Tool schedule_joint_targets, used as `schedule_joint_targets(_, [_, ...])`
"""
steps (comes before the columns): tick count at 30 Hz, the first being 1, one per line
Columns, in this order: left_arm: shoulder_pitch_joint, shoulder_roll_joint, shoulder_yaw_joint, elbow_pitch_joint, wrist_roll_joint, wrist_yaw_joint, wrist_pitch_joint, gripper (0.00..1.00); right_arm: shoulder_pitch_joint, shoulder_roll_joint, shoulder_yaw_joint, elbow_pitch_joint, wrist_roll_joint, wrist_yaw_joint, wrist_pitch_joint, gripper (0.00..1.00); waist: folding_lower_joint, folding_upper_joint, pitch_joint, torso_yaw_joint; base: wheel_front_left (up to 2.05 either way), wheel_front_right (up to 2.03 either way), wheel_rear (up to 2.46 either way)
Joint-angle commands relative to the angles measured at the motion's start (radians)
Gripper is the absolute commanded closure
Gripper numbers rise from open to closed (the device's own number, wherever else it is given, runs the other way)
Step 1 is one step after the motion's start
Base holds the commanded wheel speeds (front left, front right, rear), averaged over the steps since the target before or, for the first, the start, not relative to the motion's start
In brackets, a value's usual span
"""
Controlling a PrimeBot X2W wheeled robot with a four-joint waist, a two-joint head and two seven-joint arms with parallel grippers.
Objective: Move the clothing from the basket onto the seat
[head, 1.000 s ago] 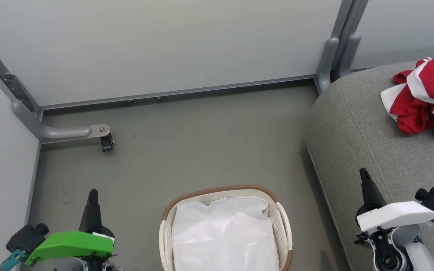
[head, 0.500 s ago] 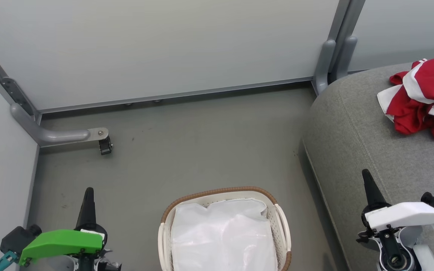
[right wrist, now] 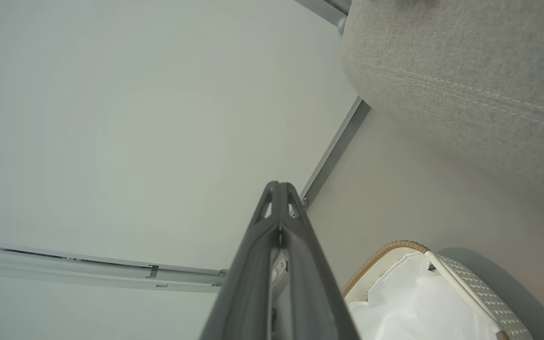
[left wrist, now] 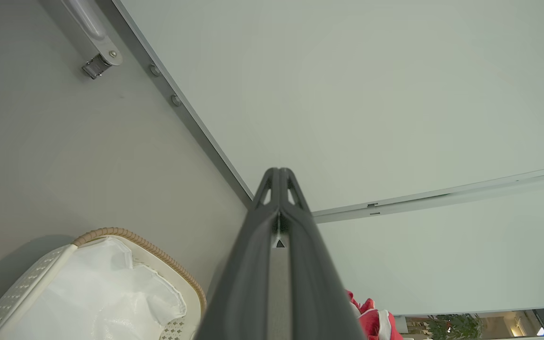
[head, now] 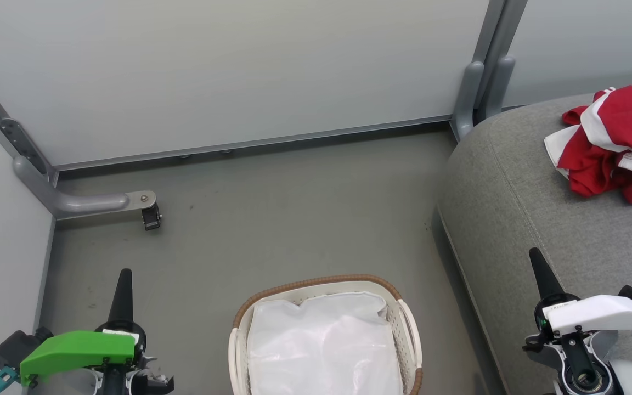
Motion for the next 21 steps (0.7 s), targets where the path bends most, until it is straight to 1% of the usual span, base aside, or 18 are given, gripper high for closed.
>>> schedule_joint_targets(1, [-0.022,0.008,0.007,-0.01,-0.02,-0.008,0.006,1.0,0.002,-0.006,-0.005,-0.012,0.027,-0.001,0.007,1.0,0.0,0.0,-0.001,-0.001,0.0,0.0,0.0])
schedule_joint_targets(21, [-0.032,0.006,0.037,-0.01,-0.168,-0.016,0.053,1.0,0.009,-0.007,-0.024,-0.017,0.2,-0.001,0.053,1.0,0.0,0.0,-0.015,-0.012,0.0,0.0,0.0])
